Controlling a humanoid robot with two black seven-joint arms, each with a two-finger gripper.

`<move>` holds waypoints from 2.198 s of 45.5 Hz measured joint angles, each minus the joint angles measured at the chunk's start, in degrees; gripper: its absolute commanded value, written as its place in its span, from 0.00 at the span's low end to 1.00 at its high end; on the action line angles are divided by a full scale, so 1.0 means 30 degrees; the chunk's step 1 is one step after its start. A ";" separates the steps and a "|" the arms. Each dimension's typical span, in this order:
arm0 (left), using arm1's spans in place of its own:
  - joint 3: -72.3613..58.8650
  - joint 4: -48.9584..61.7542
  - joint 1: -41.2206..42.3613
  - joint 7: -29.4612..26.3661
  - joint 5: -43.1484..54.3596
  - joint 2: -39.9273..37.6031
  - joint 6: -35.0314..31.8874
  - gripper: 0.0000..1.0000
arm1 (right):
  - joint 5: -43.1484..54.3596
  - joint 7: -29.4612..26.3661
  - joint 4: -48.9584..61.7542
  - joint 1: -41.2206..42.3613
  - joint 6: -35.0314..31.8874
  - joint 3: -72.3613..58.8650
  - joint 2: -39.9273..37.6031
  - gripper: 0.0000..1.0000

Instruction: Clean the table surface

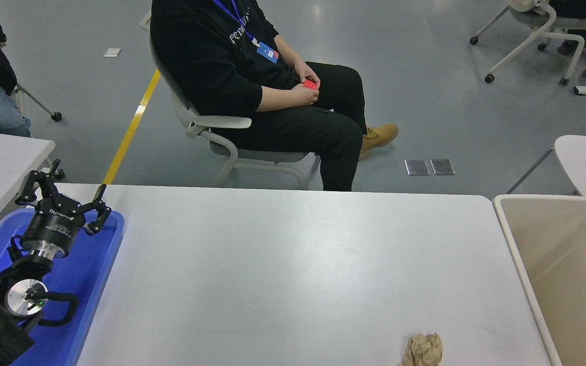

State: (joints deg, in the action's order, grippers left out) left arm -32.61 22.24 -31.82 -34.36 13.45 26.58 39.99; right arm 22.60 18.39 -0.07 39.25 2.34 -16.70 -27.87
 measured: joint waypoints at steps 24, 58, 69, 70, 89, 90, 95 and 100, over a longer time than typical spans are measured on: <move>0.0000 -0.0001 0.0000 0.0000 0.0000 -0.0005 0.0000 1.00 | -0.0786 0.0021 -0.0537 0.5388 0.0031 0.5565 -0.0367 0.98; 0.0000 -0.0001 0.0000 -0.0001 0.0001 0.0005 0.0000 1.00 | -0.1815 -0.0015 -1.0373 0.7939 -0.0296 1.5317 -0.3725 0.99; 0.0000 -0.0001 0.0000 -0.0001 0.0000 -0.0001 0.0000 1.00 | -0.2071 -0.0030 -1.3303 0.6585 -0.1555 1.7842 -0.3998 0.99; 0.0000 -0.0001 0.0000 -0.0001 0.0001 -0.0002 0.0000 1.00 | -0.2128 -0.0031 -1.3480 0.6420 -0.1696 1.8035 -0.3997 0.99; 0.0000 -0.0001 0.0000 0.0000 0.0000 -0.0010 0.0000 1.00 | -0.2678 0.0079 -1.5053 0.1833 -0.3705 2.1362 -0.2325 0.99; 0.0000 0.0000 0.0001 0.0000 0.0000 -0.0010 0.0000 1.00 | -0.2677 0.0082 -1.5059 0.1756 -0.3716 2.1416 -0.2279 0.99; -0.0001 0.0000 -0.0002 -0.0001 0.0001 -0.0004 0.0000 1.00 | -0.2709 0.0133 -1.5081 0.0564 -0.3867 2.1905 -0.1571 0.99; 0.0000 0.0000 0.0001 -0.0001 0.0001 0.0002 0.0000 1.00 | -0.2729 0.0218 -1.5068 -0.0400 -0.3961 2.2522 -0.0906 0.99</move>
State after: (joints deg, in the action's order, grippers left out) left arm -32.61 22.24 -31.81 -34.37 13.45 26.58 39.99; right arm 14.41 19.05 -45.27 38.05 -9.55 50.87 -30.59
